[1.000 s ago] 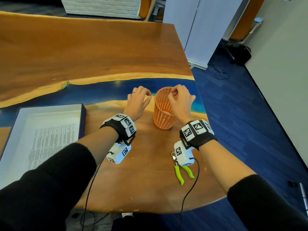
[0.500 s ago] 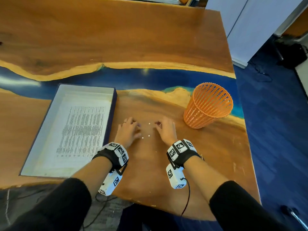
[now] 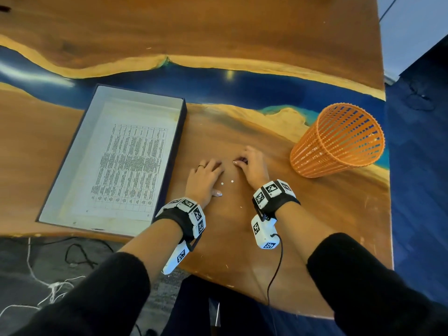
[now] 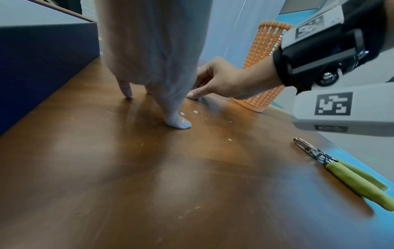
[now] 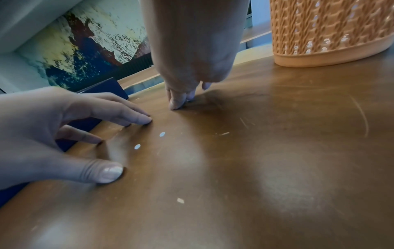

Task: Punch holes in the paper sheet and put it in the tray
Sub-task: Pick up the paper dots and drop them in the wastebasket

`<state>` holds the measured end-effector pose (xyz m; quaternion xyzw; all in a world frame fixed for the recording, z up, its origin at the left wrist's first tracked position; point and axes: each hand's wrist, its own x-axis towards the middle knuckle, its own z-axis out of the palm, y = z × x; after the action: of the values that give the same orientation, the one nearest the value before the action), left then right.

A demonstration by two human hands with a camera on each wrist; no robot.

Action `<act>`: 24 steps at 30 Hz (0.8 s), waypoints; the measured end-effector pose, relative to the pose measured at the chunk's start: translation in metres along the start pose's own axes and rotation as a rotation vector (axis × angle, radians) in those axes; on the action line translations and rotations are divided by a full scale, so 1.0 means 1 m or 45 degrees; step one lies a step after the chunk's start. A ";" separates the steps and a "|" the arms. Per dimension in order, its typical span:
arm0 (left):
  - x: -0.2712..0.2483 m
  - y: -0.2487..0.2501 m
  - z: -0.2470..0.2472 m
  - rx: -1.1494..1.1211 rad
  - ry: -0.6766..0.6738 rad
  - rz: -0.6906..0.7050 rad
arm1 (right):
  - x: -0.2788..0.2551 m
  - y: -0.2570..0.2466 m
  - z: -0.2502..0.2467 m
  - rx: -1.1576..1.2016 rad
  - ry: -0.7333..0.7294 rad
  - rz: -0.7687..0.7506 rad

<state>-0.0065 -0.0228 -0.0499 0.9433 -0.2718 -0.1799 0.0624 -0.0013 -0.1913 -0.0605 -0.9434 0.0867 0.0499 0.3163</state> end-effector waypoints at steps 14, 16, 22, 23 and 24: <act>0.000 -0.003 -0.001 -0.027 -0.006 0.021 | 0.004 -0.002 0.000 -0.339 -0.167 -0.129; 0.002 -0.004 -0.003 -0.054 -0.007 0.033 | 0.004 -0.001 0.001 -0.340 -0.184 -0.113; 0.009 0.004 -0.004 -0.090 0.127 0.163 | -0.008 0.009 0.000 -0.202 -0.151 -0.009; 0.011 0.007 -0.004 -0.085 0.149 0.175 | -0.011 0.012 0.000 -0.168 -0.133 0.010; 0.013 0.009 -0.004 -0.074 0.162 0.181 | -0.014 0.014 -0.001 -0.135 -0.117 0.027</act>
<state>0.0009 -0.0373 -0.0479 0.9290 -0.3282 -0.1227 0.1196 -0.0176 -0.2011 -0.0661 -0.9545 0.0791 0.1009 0.2692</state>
